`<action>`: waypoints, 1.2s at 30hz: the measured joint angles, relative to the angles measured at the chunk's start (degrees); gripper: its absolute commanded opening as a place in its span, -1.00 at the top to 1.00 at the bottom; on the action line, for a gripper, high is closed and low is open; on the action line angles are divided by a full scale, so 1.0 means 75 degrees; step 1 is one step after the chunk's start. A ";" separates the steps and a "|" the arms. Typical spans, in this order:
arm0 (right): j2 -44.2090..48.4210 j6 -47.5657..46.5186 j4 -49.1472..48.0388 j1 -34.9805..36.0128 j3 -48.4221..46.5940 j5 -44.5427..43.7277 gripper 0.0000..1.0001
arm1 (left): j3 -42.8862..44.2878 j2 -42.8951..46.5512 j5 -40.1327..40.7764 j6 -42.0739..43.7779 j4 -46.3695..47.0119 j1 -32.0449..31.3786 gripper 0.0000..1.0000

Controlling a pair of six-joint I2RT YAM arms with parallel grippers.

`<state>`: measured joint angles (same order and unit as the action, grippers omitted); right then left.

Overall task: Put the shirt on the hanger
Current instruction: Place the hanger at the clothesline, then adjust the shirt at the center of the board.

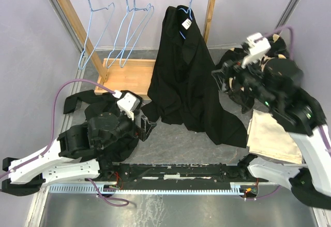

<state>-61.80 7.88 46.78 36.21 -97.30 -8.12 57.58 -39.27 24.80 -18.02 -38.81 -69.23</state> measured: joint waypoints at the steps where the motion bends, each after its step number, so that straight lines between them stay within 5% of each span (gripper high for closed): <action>1: 0.0163 -0.0055 0.0017 0.0000 0.0131 -0.0009 -0.62 | -0.0052 -0.0015 0.0061 -0.0052 0.0026 0.0000 -0.92; 12: 0.3016 0.0647 -0.0525 0.0000 0.4736 -0.0691 -0.57 | -0.0542 -0.1381 0.0979 -0.1253 0.0536 0.0096 -0.96; 19: 0.4383 0.2017 -0.1518 0.0000 0.7557 -0.0903 -0.55 | -0.1358 -0.2457 0.0195 -0.1580 0.1874 0.1658 -0.99; 30: 0.3010 0.2766 -0.3587 -0.0003 0.9116 -0.1792 -0.57 | -0.1428 -0.5721 -0.0175 -0.1469 0.4701 0.2323 -0.99; 36: 0.2480 0.3226 -0.4736 -0.0003 0.9914 -0.1813 -0.57 | -0.1425 -0.6467 -0.0119 -0.1478 0.5254 0.2349 -0.99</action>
<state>-43.20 32.08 11.27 36.18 -22.94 -21.71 46.89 -87.77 23.90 -29.10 0.60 -51.62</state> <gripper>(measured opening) 0.785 0.993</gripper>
